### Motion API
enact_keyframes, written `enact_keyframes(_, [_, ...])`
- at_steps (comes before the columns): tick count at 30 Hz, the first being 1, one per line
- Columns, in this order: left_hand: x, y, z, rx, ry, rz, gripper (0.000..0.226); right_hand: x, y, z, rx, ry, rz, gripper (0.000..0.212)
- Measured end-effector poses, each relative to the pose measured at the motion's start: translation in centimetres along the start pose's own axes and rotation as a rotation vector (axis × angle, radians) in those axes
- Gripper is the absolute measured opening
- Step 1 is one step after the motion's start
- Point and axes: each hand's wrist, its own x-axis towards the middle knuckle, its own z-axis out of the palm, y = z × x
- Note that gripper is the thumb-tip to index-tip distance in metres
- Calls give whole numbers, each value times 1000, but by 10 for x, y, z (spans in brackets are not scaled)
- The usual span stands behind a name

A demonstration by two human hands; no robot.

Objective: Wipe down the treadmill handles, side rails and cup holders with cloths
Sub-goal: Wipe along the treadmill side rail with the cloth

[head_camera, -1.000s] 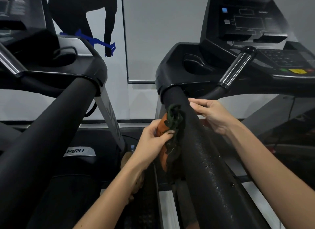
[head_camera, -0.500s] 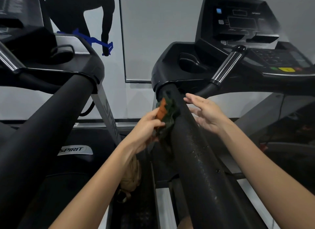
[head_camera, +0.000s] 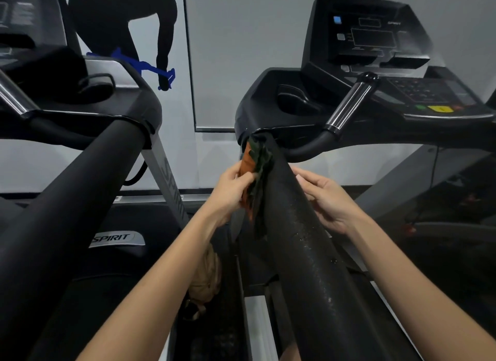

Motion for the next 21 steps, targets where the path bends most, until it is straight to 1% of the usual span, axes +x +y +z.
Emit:
enact_keyframes(3, [-30,-16,-4,-77,-63,16,14,3,2,-3,-6,-5,1,38])
enact_keyframes(4, [-37,-20,-5,-80,-93,28,14,3,2,-3,-11,-7,-1,39])
enact_keyframes(5, [-38,-22,-5,-72,-118,44,21,4,2,-3,-13,-13,-5,39])
enact_keyframes(6, [-35,-21,-5,-15,-119,66,24,5,4,-4,-12,-18,-8,38])
enact_keyframes(8, [-19,-11,-8,120,-126,87,23,6,5,-4,-7,-24,-16,38])
enact_keyframes(9, [-11,-4,-7,157,-131,74,28,7,6,-5,-10,-22,-14,38])
enact_keyframes(10, [-3,1,-7,136,-148,45,41,8,7,-7,-15,-18,-10,37])
enact_keyframes(11, [5,2,-7,81,-157,0,52,9,8,-8,-27,-20,-8,36])
enact_keyframes(12, [10,4,-5,7,-151,-42,55,9,8,-8,-23,-17,-1,35])
enact_keyframes(15, [0,2,3,-130,-72,-86,46,11,9,-12,-5,-9,11,33])
enact_keyframes(17, [-17,-9,4,-209,-46,-81,52,13,10,-14,-11,6,9,34])
enact_keyframes(18, [-29,-14,4,-242,-34,-65,48,14,11,-15,-17,16,10,34])
enact_keyframes(19, [-39,-19,4,-254,-21,-51,40,15,12,-15,-16,23,13,34])
enact_keyframes(21, [-50,-23,5,-178,14,-2,23,15,11,-14,3,15,13,32])
